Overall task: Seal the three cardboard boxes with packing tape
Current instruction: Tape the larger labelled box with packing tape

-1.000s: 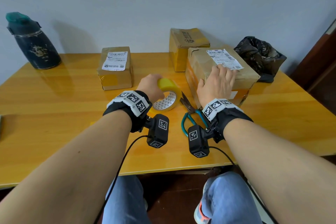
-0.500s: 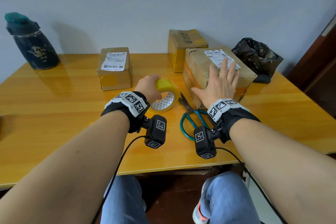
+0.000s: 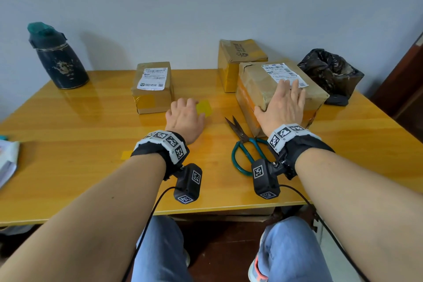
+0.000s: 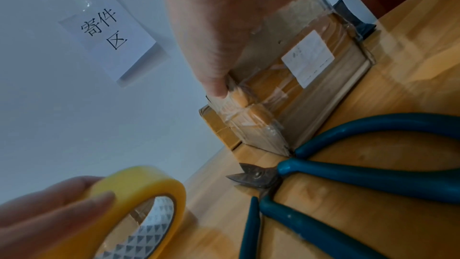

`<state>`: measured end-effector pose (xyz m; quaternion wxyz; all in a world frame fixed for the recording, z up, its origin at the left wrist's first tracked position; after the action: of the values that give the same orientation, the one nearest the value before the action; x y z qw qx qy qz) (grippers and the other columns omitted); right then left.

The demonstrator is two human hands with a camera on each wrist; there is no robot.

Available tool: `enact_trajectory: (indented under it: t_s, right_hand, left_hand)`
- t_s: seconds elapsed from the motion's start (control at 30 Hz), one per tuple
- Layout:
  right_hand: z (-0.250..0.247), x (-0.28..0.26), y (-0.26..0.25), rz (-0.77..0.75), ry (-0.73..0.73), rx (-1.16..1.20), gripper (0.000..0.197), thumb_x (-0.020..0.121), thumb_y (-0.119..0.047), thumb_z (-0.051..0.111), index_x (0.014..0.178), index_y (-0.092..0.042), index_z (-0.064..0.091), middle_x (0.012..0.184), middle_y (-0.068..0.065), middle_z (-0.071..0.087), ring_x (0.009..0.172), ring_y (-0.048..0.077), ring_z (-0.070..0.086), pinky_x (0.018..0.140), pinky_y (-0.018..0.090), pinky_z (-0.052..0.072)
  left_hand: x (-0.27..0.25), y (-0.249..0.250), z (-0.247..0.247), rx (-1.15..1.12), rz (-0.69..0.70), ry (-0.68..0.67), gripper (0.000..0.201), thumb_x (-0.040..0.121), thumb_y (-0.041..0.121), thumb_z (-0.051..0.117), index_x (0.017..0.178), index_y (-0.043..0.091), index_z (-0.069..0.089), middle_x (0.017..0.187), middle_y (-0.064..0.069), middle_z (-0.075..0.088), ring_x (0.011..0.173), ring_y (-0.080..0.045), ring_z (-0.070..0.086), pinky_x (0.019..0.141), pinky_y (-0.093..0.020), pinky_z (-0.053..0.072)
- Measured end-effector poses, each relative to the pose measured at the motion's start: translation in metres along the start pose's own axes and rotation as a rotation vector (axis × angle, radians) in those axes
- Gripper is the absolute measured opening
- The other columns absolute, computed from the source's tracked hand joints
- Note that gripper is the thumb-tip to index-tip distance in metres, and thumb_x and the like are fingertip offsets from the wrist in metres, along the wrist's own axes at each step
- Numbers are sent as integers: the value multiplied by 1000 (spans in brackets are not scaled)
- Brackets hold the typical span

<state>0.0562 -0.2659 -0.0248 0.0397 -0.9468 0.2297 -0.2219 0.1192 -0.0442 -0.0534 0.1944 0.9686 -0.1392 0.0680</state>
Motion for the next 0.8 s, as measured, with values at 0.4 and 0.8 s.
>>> enact_trajectory:
  t_s: [0.4,0.8]
  right_hand:
    - [-19,-4,24,-203,41,214,70,85,-45,63,138,-6,38,153,13,29,144,29,20,117,40,21]
    - [-17,1,35,-300,86,298,34,81,-9,60,114,0,65,109,12,56,110,28,46,95,39,42]
  left_hand:
    - [-2,31,14,399,-21,-324,36,81,43,71,100,16,55,110,-2,54,104,-24,52,84,-36,50]
    - [37,129,28,-539,-204,-159,42,81,44,70,89,3,70,80,-8,71,68,-22,67,48,-24,47]
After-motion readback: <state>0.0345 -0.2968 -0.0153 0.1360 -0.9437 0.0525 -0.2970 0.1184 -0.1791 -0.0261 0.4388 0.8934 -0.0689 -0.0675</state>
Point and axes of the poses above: each hand's wrist, its own x-axis towards the middle knuckle, its own z-axis out of the palm, y = z × x, the point moved 7 cm from there along x, towards the middle knuckle
